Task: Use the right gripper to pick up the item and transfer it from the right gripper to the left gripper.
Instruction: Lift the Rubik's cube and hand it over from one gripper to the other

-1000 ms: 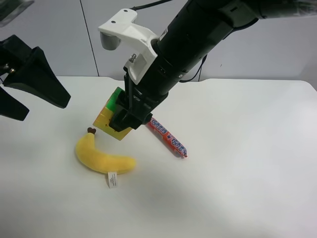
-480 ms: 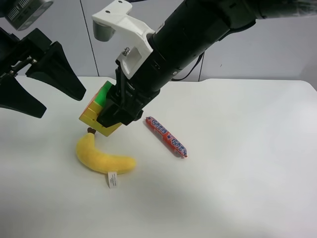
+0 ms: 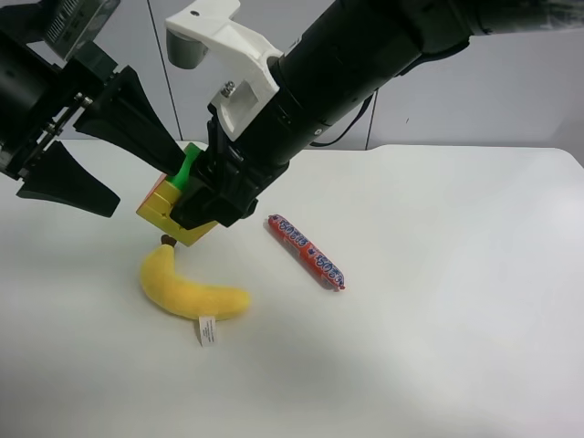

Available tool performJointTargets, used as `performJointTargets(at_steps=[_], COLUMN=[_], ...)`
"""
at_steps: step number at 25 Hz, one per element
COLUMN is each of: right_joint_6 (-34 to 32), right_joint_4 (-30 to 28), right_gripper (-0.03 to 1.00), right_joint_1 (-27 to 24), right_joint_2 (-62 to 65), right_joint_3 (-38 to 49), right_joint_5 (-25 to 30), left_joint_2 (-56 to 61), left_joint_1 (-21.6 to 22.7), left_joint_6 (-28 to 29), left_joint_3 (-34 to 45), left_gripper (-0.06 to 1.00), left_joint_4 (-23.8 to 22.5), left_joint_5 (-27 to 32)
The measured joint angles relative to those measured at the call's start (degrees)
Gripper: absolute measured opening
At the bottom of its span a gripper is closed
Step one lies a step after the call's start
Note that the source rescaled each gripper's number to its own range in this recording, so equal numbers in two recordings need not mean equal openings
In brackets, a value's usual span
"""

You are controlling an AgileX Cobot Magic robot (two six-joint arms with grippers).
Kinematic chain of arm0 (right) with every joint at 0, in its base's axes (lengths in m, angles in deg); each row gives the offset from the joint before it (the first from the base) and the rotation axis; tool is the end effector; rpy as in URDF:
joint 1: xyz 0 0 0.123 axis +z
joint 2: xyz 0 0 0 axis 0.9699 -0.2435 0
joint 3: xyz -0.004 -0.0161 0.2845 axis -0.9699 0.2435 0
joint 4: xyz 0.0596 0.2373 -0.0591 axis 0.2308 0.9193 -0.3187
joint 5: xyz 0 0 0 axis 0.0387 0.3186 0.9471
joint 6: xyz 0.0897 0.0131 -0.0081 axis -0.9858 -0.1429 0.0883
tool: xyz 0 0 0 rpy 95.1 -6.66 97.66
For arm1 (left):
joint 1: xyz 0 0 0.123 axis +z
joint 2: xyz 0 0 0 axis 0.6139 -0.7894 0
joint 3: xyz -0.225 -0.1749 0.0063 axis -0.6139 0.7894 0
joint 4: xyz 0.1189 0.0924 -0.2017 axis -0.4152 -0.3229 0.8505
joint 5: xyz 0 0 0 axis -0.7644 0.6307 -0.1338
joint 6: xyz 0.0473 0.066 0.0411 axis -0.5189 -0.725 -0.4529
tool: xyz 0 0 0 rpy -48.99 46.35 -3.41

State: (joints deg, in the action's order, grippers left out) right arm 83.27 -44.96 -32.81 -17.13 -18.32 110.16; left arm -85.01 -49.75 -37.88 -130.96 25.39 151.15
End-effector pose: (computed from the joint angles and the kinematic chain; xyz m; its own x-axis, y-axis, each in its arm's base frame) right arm 0.2368 0.2792 0.2823 -0.1845 -0.6754 -0.7140 -0.9791 0.1893 0.0740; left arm 0.2390 -0.1046 0.3056 -0.9679 0.0745 -0.2401 0.2074 0.7763 -0.5952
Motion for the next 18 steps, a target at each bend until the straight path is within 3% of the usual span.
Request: performJointTargets(at_steps=[18], right_joint_6=[6.42], right_joint_4=[8.43], right_gripper=[0.0], right_joint_1=[0.0], right_joint_2=[0.0], right_joint_3=[0.0], right_joint_5=[-1.88], left_joint_2=[-1.98], left_joint_1=[0.0], left_joint_6=[-1.97], left_joint_3=[0.0], left_gripper=[0.97], left_joint_4=[5.12], left_joint_5=[0.34])
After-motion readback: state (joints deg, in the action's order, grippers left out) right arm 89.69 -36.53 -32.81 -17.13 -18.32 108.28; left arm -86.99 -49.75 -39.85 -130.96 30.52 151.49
